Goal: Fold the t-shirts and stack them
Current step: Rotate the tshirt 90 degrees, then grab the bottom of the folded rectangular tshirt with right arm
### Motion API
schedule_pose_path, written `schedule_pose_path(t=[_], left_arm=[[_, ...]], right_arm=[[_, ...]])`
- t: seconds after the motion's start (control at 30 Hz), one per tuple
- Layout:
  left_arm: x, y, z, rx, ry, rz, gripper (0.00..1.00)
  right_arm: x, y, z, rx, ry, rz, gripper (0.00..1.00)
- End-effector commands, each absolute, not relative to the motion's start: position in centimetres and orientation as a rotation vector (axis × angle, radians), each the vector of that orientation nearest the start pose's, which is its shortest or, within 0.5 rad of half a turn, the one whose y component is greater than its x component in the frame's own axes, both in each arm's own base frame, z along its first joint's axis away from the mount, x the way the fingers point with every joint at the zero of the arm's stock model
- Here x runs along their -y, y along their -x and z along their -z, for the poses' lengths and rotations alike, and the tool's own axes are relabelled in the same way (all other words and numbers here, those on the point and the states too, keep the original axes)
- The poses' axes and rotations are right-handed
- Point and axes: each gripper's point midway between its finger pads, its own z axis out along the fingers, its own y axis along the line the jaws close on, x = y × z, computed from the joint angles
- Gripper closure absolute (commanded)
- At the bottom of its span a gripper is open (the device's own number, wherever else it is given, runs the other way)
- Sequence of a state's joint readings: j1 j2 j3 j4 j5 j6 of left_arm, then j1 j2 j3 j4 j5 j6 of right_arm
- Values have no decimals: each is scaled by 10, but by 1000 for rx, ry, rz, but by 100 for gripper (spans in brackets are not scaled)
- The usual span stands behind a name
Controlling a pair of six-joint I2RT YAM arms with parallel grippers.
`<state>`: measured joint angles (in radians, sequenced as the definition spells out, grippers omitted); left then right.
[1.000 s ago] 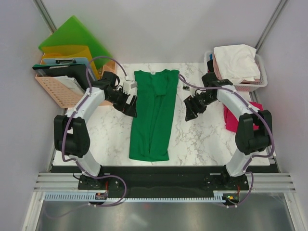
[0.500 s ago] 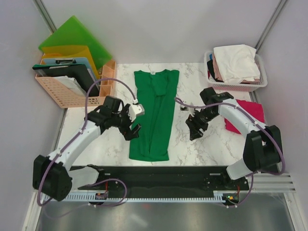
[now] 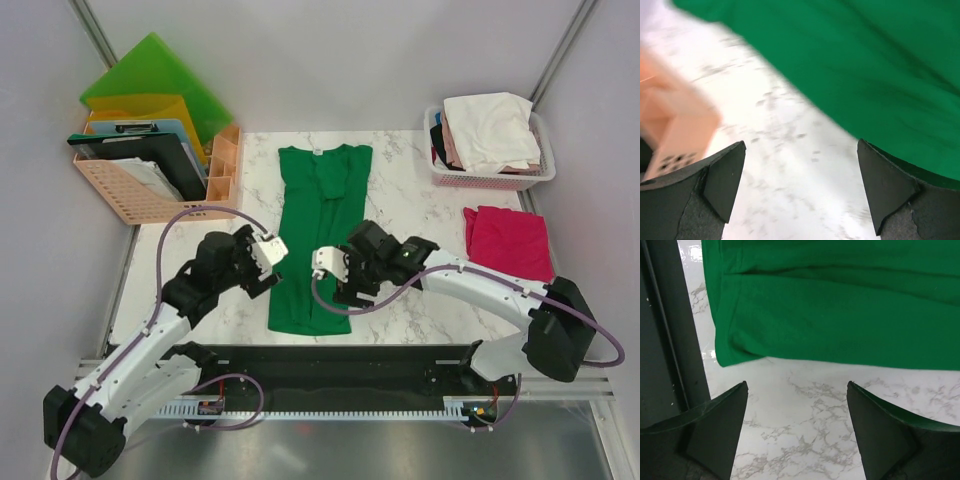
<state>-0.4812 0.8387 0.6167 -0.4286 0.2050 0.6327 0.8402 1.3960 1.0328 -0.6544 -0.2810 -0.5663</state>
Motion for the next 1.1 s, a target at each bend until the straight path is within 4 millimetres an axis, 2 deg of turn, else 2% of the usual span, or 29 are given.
schedule_pose_path(t=[0.0,0.03,0.07,0.13,0.17,0.23,0.27,0.37,0.43,0.63,0.83,0.87,0.93,1.07], left_arm=[[85,-297,-214,-1683,-755,-235,0],[75,-294,-229,-1657,-679,-244,0],[56,-297,-238,-1668,-608,-262,0],[39,-296,-249,-1665,-547,-302,0],[27,-296,-252,-1668,-519,-338,0],[18,-294,-252,-1661,-526,-390,0],[15,-294,-251,-1666,-523,-406,0],[13,-295,-249,-1673,-524,-414,0],[16,-299,-249,-1677,-512,-387,0],[15,-304,-241,-1701,-490,-356,0],[11,-303,-237,-1714,-489,-367,0],[10,-304,-236,-1717,-489,-366,0],[10,-304,-236,-1717,-487,-362,0],[10,-303,-233,-1733,-492,-353,0]], right_arm=[[-283,-225,-119,-1837,1638,-237,12],[-288,-224,-118,-1819,1650,-214,11],[-298,-226,-118,-1804,1637,-222,10],[-316,-220,-121,-1775,1633,-256,10],[-326,-219,-123,-1761,1643,-269,10],[-346,-206,-128,-1725,1675,-317,9],[-352,-201,-123,-1728,1696,-336,10],[-372,-178,-118,-1718,1742,-443,13],[-380,-165,-112,-1712,1776,-485,15],[-395,-131,-114,-1633,1848,-548,18],[-408,-117,-99,-1595,1906,-591,19],[-409,-115,-90,-1603,1928,-588,20],[-416,-113,-86,-1585,1946,-591,20],[-422,-117,-65,-1598,1980,-559,21]])
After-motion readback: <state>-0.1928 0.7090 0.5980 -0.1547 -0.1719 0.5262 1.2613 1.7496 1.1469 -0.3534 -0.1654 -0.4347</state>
